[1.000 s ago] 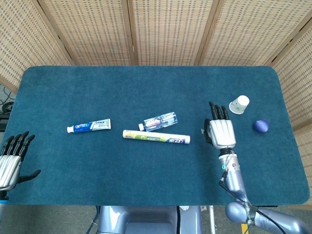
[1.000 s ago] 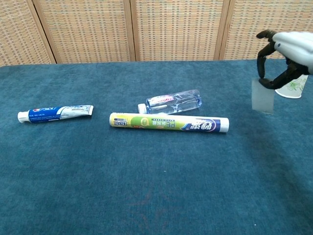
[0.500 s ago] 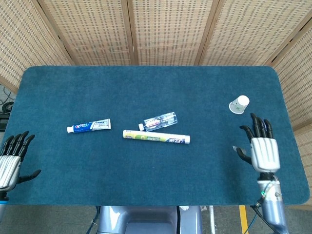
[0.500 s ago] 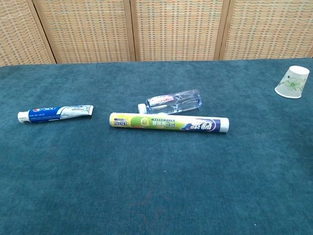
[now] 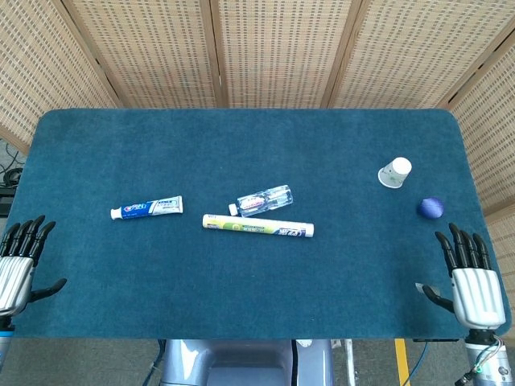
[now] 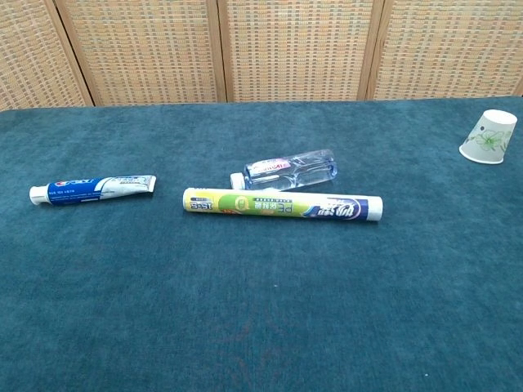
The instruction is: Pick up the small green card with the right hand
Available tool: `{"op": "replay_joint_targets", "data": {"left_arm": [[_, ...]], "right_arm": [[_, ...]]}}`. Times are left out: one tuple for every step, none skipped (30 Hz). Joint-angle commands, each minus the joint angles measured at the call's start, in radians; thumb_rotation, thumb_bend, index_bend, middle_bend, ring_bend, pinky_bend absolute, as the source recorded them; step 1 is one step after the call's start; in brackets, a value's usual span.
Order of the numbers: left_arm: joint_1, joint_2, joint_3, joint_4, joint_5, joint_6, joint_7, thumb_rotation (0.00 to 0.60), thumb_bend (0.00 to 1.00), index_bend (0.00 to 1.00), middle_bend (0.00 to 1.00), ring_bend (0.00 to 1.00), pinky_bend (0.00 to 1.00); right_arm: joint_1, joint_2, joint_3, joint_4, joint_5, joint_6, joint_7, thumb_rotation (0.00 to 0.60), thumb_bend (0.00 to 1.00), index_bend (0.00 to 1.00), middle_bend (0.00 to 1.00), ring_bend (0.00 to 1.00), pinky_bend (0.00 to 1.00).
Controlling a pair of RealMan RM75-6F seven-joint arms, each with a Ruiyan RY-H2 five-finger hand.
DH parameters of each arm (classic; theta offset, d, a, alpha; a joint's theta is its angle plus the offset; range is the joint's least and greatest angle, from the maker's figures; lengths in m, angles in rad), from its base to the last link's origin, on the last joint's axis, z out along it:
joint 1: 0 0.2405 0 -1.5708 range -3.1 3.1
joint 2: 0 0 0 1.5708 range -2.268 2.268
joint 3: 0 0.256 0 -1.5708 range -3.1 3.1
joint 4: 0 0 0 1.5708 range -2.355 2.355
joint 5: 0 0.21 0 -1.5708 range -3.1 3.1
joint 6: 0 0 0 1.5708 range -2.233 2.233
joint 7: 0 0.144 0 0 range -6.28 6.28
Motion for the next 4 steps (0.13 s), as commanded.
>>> {"op": "replay_joint_targets", "data": {"left_arm": [[0.002,0.0,0.0,-0.006,0.005,0.006,0.004,0.6,0.06,0.0,0.0,0.0,0.0],[0.002,-0.001,0.0,-0.006,0.005,0.006,0.006,0.6,0.06,0.0,0.0,0.0,0.0],[0.002,-0.001,0.0,-0.006,0.004,0.005,0.006,0.6,0.06,0.0,0.0,0.0,0.0],[0.001,-0.002,0.0,-0.005,0.003,0.003,0.007,0.6,0.06,0.0,0.0,0.0,0.0]], "right_arm": [[-0.004,0.009,-0.008,0.009,-0.005,-0.025,-0.005,0.6,0.04,0.03,0.0,0.0,0.0],[-0.004,0.01,-0.008,0.009,-0.006,-0.03,-0.008,0.6,0.04,0.02,0.0,0.0,0.0],[-0.005,0.011,-0.008,0.009,-0.006,-0.034,-0.011,0.6,0.04,0.01,0.0,0.0,0.0],[-0.004,0.011,-0.008,0.01,-0.009,-0.039,-0.015,0.6,0.04,0.01,0.0,0.0,0.0]]}}
